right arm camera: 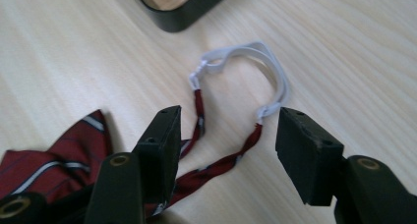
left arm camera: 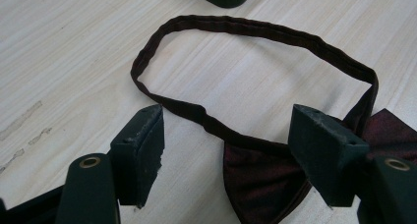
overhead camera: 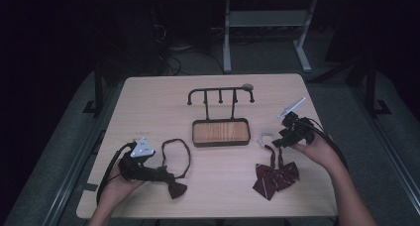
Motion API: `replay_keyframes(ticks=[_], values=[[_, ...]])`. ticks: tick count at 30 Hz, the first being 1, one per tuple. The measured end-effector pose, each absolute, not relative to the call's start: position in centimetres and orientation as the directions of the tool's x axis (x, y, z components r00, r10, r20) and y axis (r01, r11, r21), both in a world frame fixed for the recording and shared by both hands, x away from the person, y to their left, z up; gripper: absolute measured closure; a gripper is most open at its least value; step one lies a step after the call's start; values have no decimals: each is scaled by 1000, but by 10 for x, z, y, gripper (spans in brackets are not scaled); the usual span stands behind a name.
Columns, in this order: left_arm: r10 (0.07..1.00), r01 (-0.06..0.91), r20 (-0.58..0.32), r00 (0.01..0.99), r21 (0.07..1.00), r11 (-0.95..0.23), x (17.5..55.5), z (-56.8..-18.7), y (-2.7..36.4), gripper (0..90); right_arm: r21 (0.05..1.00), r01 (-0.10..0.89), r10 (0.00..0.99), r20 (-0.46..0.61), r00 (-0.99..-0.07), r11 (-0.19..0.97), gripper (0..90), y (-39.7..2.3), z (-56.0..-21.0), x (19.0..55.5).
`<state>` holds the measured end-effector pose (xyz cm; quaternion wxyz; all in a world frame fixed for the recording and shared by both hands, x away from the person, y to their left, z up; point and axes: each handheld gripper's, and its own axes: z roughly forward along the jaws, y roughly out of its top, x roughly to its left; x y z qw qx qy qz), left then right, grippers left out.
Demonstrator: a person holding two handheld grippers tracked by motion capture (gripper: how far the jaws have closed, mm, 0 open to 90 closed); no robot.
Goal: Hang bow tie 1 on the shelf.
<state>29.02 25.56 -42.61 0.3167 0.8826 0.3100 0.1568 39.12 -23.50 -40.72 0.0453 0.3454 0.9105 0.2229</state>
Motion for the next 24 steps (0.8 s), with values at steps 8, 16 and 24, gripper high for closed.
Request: replay_keyframes(ticks=[8, 16, 24], values=[[647, 445, 85, 758, 658, -607, 290, -425, 256, 301, 399, 641, 676, 68, -734, 656, 456, -235, -413, 403], [642, 444, 84, 762, 653, -613, 290, -425, 255, 299, 348, 665, 690, 66, -720, 661, 483, -230, -424, 412], [644, 444, 84, 760, 657, -610, 290, -425, 255, 299, 295, 682, 701, 52, -711, 669, 555, -229, -433, 416]])
